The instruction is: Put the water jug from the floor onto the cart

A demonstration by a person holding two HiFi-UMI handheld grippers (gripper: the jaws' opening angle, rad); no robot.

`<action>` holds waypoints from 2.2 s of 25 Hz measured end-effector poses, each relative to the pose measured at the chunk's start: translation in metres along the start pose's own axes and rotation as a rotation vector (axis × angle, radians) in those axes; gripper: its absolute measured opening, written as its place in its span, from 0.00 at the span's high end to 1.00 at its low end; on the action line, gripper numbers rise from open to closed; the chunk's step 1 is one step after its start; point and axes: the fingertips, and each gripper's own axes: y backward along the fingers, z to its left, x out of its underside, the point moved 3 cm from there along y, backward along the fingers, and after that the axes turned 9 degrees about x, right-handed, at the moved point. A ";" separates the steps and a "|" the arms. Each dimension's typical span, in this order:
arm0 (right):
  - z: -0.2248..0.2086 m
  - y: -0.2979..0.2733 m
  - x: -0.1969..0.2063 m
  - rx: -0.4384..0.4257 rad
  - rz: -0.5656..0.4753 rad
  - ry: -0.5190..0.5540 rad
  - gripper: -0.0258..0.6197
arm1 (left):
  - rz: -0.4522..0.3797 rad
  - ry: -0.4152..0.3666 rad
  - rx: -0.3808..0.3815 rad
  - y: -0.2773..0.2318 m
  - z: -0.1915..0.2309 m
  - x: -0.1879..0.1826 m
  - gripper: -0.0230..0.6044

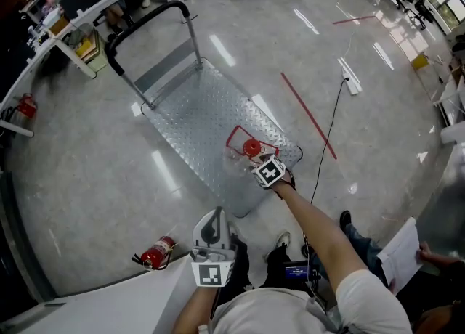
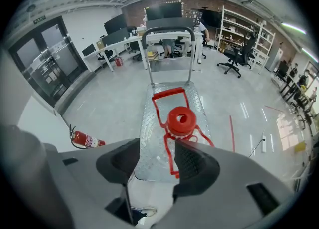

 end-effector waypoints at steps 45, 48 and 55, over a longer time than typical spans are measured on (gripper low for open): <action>0.003 0.380 0.089 0.285 -1.003 -0.347 0.94 | -0.108 -0.100 0.062 -0.007 -0.130 -0.069 0.96; 0.004 0.384 0.094 0.279 -1.025 -0.346 0.94 | -0.108 -0.104 0.065 -0.007 -0.135 -0.067 0.96; 0.009 0.385 0.093 0.278 -1.044 -0.339 0.94 | -0.108 -0.108 0.073 -0.011 -0.134 -0.062 0.96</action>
